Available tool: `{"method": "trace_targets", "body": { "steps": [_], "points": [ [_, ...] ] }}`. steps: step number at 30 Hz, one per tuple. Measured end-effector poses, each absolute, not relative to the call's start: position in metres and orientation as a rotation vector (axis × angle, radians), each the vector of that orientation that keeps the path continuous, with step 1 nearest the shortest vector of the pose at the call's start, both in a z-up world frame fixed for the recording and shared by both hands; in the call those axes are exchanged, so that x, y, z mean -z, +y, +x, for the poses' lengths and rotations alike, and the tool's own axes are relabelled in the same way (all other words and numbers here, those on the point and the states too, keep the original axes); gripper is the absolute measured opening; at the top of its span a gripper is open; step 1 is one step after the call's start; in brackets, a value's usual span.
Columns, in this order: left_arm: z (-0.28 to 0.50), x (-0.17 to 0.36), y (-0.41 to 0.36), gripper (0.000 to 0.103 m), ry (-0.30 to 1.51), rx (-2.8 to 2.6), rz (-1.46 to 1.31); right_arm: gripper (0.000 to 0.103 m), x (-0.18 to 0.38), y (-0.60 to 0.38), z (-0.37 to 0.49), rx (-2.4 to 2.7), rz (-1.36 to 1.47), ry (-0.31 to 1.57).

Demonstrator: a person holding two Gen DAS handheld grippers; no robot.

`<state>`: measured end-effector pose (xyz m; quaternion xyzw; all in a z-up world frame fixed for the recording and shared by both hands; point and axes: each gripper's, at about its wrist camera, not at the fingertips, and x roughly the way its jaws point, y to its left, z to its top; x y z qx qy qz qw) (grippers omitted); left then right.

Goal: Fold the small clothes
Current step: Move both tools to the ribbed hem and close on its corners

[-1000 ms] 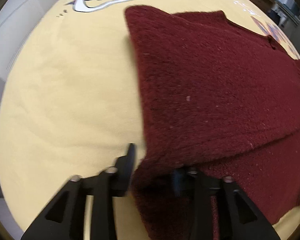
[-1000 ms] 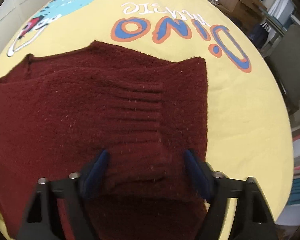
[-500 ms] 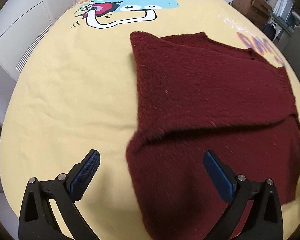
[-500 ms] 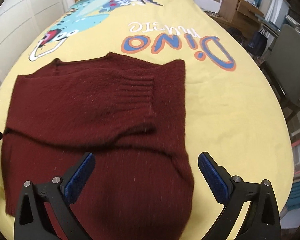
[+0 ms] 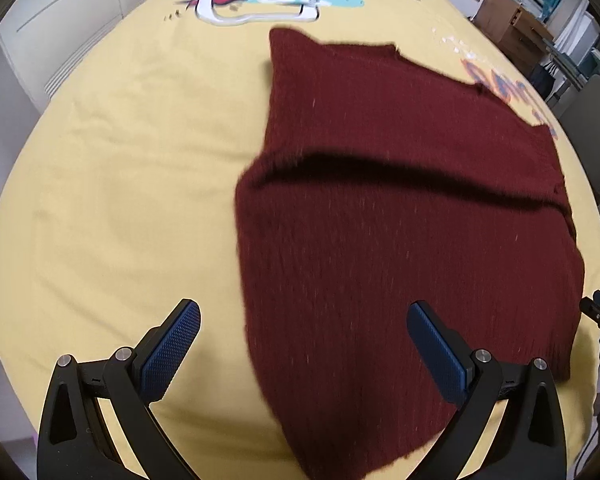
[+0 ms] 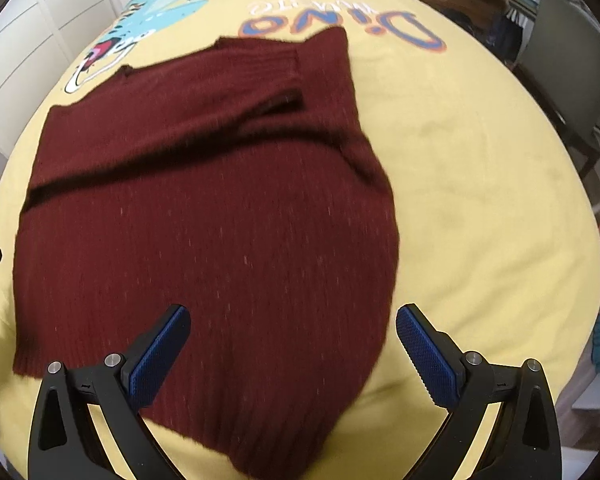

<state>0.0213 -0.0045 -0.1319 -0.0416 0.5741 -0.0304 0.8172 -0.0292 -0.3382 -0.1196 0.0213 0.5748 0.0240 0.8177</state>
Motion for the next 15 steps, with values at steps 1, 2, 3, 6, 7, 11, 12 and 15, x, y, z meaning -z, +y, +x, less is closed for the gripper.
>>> {"method": "trace_targets", "body": {
  "steps": [1, 2, 3, 6, 7, 11, 12, 15],
  "points": [
    [0.015, 0.133, -0.002, 0.102, 1.242, 0.071, -0.082, 0.103, 0.122, -0.338, -0.031, -0.062, 0.050, 1.241],
    [0.010, 0.135, -0.003, 0.102, 1.258, 0.076, -0.070, 0.103, 0.126, -0.339, -0.035, -0.072, 0.055, 1.260],
    [0.006, 0.138, -0.004, 0.102, 1.276, 0.081, -0.057, 0.103, 0.129, -0.340, -0.039, -0.072, 0.056, 1.280],
    [-0.007, 0.147, -0.008, 0.102, 1.324, 0.101, -0.057, 0.103, 0.140, -0.342, -0.048, -0.055, 0.046, 1.322],
    [-0.011, 0.150, -0.009, 0.102, 1.340, 0.105, -0.060, 0.103, 0.144, -0.343, -0.051, -0.050, 0.050, 1.336],
    [-0.020, 0.161, -0.009, 0.102, 1.389, 0.104, -0.081, 0.103, 0.157, -0.344, -0.062, -0.057, 0.072, 1.385],
    [-0.022, 0.165, -0.008, 0.102, 1.406, 0.107, -0.104, 0.103, 0.159, -0.344, -0.064, -0.061, 0.074, 1.393],
    [-0.027, 0.178, -0.007, 0.101, 1.482, 0.100, -0.139, 0.103, 0.165, -0.341, -0.068, -0.074, 0.082, 1.416]
  ]
}}
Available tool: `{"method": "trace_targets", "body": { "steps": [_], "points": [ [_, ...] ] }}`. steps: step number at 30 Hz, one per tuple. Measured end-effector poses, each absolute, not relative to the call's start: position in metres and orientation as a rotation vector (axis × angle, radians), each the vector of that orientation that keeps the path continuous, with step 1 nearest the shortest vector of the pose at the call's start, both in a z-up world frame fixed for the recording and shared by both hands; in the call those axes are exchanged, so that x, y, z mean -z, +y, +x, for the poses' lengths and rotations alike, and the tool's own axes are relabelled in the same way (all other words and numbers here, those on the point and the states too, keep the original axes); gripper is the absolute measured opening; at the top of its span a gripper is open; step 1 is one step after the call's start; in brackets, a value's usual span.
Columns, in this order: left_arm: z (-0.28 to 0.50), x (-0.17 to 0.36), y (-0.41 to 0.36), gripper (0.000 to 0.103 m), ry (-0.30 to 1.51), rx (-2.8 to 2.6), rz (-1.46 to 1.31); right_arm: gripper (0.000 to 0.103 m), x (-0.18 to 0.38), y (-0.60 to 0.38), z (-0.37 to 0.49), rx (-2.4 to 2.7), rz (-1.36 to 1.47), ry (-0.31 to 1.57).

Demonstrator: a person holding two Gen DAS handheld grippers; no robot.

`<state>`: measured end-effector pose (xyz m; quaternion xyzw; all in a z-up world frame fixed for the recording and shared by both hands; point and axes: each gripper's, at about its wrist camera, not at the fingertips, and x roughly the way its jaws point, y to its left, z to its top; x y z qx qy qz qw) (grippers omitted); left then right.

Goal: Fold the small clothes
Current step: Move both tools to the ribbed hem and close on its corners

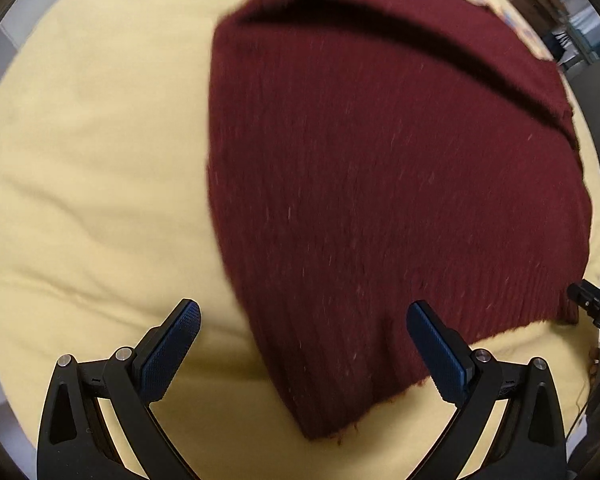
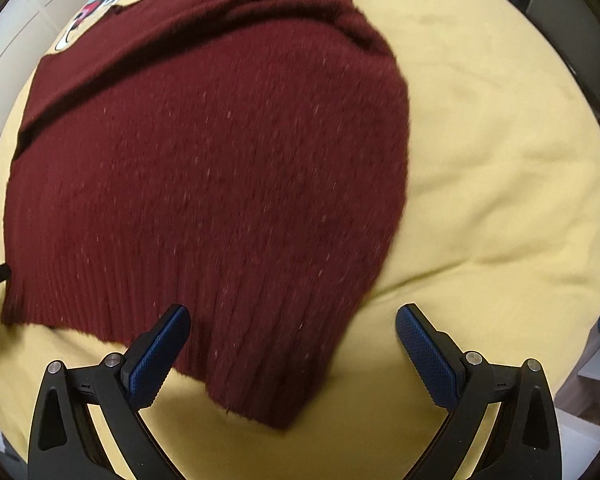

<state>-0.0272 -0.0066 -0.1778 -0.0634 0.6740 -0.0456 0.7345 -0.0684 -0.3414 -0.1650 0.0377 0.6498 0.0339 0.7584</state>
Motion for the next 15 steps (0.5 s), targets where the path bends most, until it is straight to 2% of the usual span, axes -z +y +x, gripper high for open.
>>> {"method": "trace_targets", "body": {
  "steps": [6, 9, 12, 15],
  "points": [
    [-0.036, 0.191, -0.019, 0.100, 1.517, 0.098, -0.076, 0.103, 0.170, -0.340, -0.065, -0.077, 0.081, 1.430],
    [-0.036, 0.196, -0.021, 0.091, 1.526, 0.113, -0.083, 0.103, 0.173, -0.337, -0.066, -0.083, 0.081, 1.443],
    [-0.035, 0.195, -0.023, 0.077, 1.522, 0.138, -0.085, 0.103, 0.175, -0.334, -0.066, -0.111, 0.087, 1.459],
    [-0.032, 0.193, -0.024, 0.056, 1.522, 0.171, -0.088, 0.101, 0.173, -0.329, -0.069, -0.132, 0.090, 1.467]
  ]
}}
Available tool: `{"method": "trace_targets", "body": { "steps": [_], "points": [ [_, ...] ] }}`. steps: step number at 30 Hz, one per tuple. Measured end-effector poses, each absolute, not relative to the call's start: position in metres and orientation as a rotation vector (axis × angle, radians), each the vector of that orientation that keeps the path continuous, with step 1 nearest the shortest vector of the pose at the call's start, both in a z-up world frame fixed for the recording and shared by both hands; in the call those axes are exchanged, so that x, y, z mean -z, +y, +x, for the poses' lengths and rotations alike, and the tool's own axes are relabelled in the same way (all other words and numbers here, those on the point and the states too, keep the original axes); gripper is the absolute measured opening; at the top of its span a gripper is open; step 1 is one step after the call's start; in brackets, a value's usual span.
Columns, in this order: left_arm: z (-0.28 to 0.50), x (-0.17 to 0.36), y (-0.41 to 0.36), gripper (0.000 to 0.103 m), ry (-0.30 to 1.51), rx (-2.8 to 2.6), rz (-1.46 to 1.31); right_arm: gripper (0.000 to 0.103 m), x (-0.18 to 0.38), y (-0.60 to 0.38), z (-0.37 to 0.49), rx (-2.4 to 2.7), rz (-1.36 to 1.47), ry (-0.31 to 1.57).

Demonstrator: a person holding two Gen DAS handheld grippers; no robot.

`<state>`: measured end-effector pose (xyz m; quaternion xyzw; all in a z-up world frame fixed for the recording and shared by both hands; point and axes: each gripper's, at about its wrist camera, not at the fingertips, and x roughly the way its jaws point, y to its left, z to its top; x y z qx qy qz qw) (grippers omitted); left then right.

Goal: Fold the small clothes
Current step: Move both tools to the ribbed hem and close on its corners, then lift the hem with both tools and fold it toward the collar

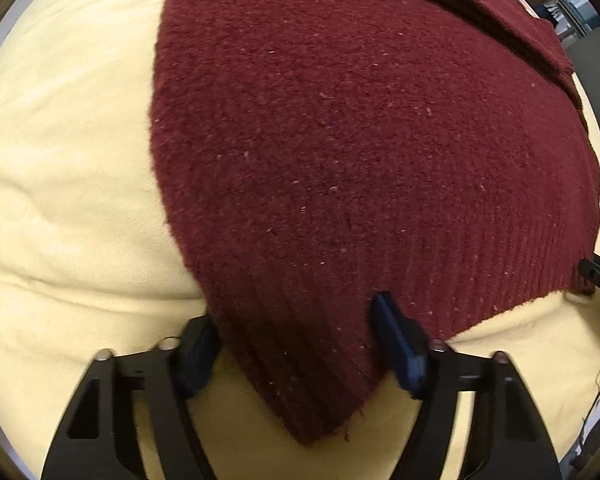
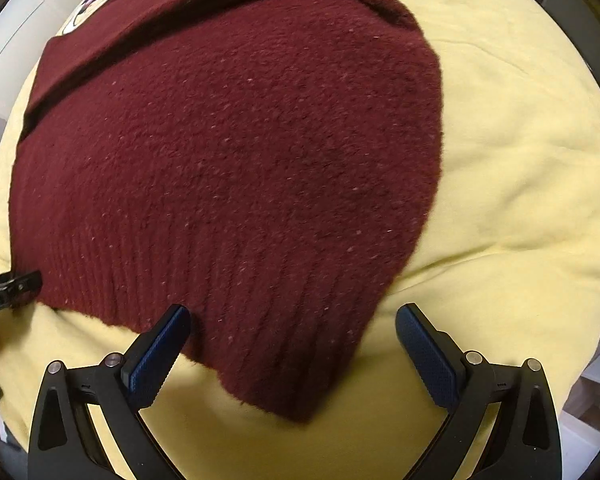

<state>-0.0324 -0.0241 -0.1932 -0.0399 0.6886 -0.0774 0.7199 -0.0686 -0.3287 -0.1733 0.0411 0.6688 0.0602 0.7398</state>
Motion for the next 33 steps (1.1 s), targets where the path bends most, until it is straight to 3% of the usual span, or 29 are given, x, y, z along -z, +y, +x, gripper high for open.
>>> {"method": "trace_targets", "body": {
  "steps": [2, 4, 7, 19, 33],
  "points": [
    [-0.032, 0.191, -0.023, 0.031, 1.522, 0.196, -0.111, 0.091, 0.174, -0.326, -0.069, -0.145, 0.110, 1.483],
    [-0.030, 0.189, -0.019, 0.013, 1.527, 0.246, -0.172, 0.050, 0.177, -0.325, -0.069, -0.121, 0.119, 1.513],
    [-0.028, 0.182, -0.016, 0.010, 1.524, 0.277, -0.203, 0.023, 0.178, -0.329, -0.071, -0.159, 0.202, 1.539],
    [0.042, 0.087, 0.003, 0.009, 1.297, 0.344, -0.237, 0.017, 0.107, -0.351, -0.039, -0.265, 0.304, 1.350],
    [0.152, 0.009, 0.016, 0.009, 1.032, 0.281, -0.230, 0.015, 0.000, -0.347, 0.110, -0.235, 0.269, 1.005]
  ]
}}
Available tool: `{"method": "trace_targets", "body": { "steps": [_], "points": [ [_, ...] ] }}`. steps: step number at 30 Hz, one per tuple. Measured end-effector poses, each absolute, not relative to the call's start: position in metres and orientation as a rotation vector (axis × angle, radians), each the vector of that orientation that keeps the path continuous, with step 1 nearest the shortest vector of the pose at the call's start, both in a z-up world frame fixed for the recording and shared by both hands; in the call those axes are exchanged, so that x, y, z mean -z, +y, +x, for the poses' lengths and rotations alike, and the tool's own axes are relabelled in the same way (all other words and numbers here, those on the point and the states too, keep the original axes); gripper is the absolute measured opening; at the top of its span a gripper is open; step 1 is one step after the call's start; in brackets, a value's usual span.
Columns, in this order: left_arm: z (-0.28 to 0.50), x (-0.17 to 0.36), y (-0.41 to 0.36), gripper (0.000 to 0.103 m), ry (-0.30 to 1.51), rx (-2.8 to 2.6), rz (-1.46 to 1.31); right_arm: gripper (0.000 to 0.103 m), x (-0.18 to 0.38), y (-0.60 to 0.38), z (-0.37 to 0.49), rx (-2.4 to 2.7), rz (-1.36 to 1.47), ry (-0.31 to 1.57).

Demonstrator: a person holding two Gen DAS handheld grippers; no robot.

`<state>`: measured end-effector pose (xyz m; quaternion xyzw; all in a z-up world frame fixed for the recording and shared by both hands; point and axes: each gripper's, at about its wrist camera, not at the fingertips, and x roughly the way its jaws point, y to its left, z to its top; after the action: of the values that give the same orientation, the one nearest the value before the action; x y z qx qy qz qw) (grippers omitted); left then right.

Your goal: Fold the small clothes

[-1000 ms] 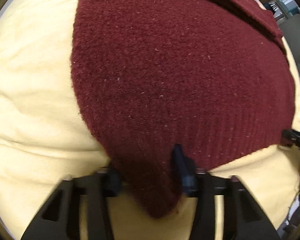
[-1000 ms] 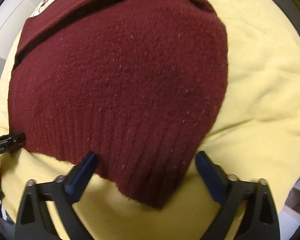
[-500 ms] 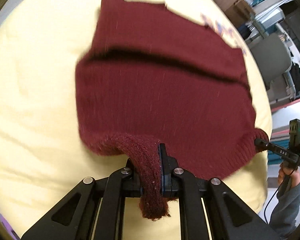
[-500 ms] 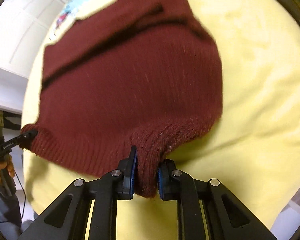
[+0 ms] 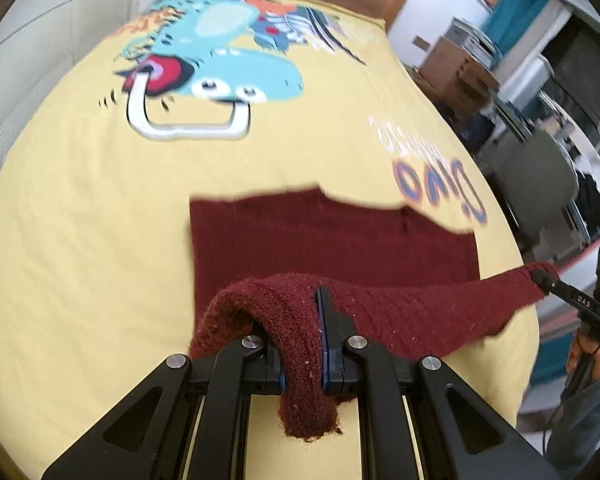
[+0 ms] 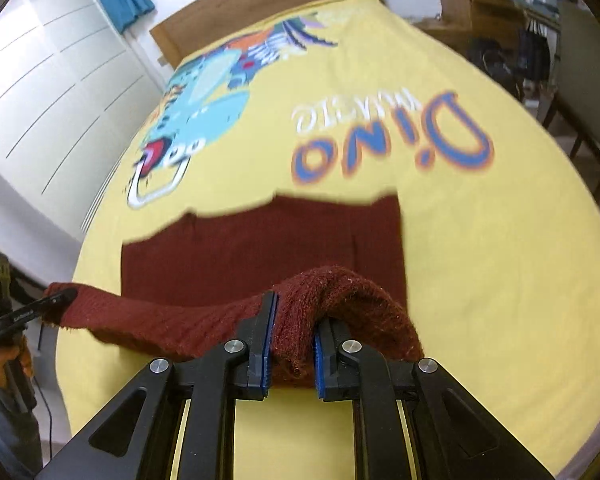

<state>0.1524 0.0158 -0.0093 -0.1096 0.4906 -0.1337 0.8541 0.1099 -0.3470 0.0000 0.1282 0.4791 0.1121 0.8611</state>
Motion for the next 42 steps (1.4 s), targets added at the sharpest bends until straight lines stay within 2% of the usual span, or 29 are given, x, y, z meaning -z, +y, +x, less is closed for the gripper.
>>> {"method": "trace_targets", "body": {
  "steps": [6, 12, 19, 27, 29, 30, 32, 33, 34, 35, 37, 38, 40, 42],
  "points": [
    [0.206, 0.047, 0.011, 0.009, 1.072, 0.196, -0.224, 0.015, 0.003, -0.338, 0.173, -0.186, 0.197, 1.039],
    [0.231, 0.091, 0.006, 0.009, 1.130, 0.146, -0.150, 0.015, 0.052, -0.330, 0.216, -0.141, 0.137, 1.174],
    [0.245, 0.090, 0.004, 0.009, 1.107, 0.126, -0.114, 0.015, 0.070, -0.331, 0.245, -0.098, 0.131, 1.218],
    [0.258, 0.121, -0.005, 0.014, 1.170, 0.068, -0.053, 0.017, 0.092, -0.323, 0.257, -0.048, 0.094, 1.271],
    [0.257, 0.118, -0.009, 0.026, 1.156, 0.051, -0.020, 0.022, 0.092, -0.322, 0.256, -0.040, 0.093, 1.262],
    [0.256, 0.116, -0.011, 0.032, 1.150, 0.054, -0.012, 0.029, 0.091, -0.321, 0.256, -0.036, 0.089, 1.259],
    [0.254, 0.110, -0.014, 0.060, 1.151, 0.066, -0.018, 0.055, 0.091, -0.320, 0.254, -0.039, 0.075, 1.263],
    [0.253, 0.105, -0.016, 0.066, 1.145, 0.058, -0.021, 0.078, 0.089, -0.319, 0.252, -0.034, 0.060, 1.255],
    [0.251, 0.101, -0.018, 0.079, 1.137, 0.060, -0.020, 0.084, 0.086, -0.319, 0.250, -0.021, 0.047, 1.238],
    [0.250, 0.097, -0.020, 0.093, 1.131, 0.064, -0.017, 0.084, 0.081, -0.320, 0.248, -0.004, 0.038, 1.211],
    [0.246, 0.087, -0.025, 0.102, 1.116, 0.082, -0.017, 0.085, 0.071, -0.322, 0.244, -0.007, 0.073, 1.175],
    [0.244, 0.082, -0.028, 0.102, 1.107, 0.092, -0.016, 0.087, 0.063, -0.323, 0.241, -0.021, 0.109, 1.149],
    [0.237, 0.070, -0.036, 0.102, 1.076, 0.109, -0.009, 0.103, 0.051, -0.321, 0.235, -0.040, 0.135, 1.107],
    [0.230, 0.063, -0.044, 0.102, 1.054, 0.136, -0.013, 0.103, 0.036, -0.312, 0.227, -0.060, 0.123, 1.058]
  ]
}}
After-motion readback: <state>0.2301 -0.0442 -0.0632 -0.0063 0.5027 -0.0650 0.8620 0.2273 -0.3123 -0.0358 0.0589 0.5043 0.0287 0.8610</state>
